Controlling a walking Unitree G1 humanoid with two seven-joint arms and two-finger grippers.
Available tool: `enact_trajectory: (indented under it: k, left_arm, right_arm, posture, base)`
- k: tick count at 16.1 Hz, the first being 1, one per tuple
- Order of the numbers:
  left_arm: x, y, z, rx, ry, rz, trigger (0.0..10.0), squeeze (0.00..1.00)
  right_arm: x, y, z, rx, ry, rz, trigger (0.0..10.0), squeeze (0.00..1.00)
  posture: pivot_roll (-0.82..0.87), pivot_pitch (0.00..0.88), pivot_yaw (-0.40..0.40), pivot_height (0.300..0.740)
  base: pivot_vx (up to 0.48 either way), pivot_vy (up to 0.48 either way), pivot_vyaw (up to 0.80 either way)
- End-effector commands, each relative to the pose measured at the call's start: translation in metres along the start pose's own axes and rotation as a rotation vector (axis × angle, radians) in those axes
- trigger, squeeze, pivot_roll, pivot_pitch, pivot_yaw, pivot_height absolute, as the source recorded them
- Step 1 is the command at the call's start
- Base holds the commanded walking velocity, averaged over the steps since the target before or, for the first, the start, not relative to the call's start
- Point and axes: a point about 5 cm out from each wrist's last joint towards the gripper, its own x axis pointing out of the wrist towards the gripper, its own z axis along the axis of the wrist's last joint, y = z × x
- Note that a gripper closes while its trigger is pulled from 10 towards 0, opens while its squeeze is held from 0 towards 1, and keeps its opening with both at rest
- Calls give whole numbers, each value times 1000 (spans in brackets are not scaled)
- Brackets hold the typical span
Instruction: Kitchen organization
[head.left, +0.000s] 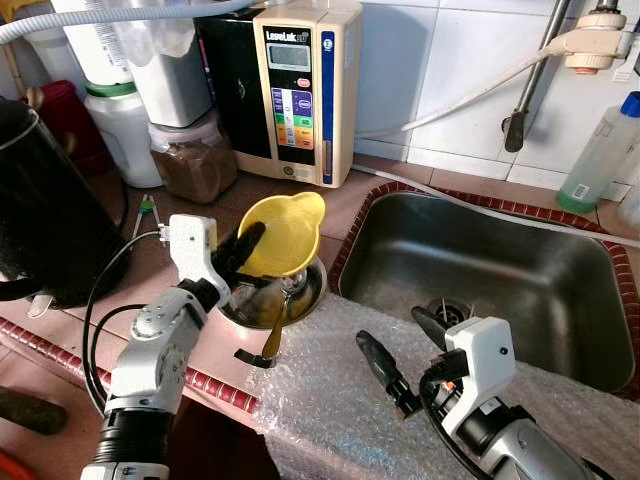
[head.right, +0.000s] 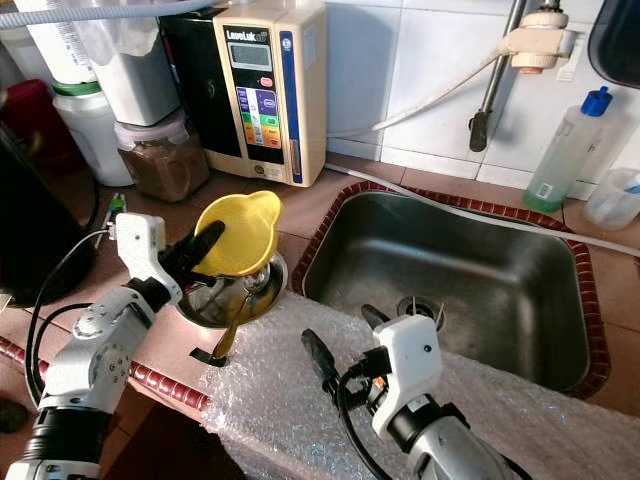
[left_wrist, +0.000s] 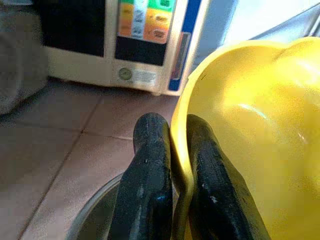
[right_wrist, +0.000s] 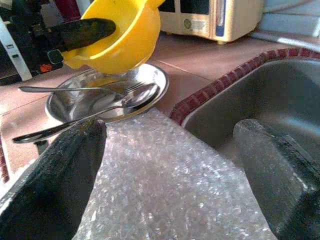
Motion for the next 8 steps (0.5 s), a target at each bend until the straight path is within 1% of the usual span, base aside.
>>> enact_trajectory:
  k: [1, 3, 8]
  left_arm:
    - [0, -3, 7, 15, -34, -23, 0, 0]
    - [0, -5, 7, 11, -43, -32, 0, 0]
    - [-2, -4, 5, 10, -35, -31, 0, 0]
  right_arm:
    - [1, -3, 0, -10, 4, -21, 10000, 0]
    - [1, -4, 0, -11, 4, -23, 10000, 0]
    - [0, -3, 0, -10, 8, -22, 10000, 0]
  posture:
    - [-86, 27, 54, 740]
    - [-88, 30, 52, 740]
    - [-90, 36, 49, 740]
  base:
    - [0, 0, -775]
    - [0, 0, -775]
    - [0, 0, -769]
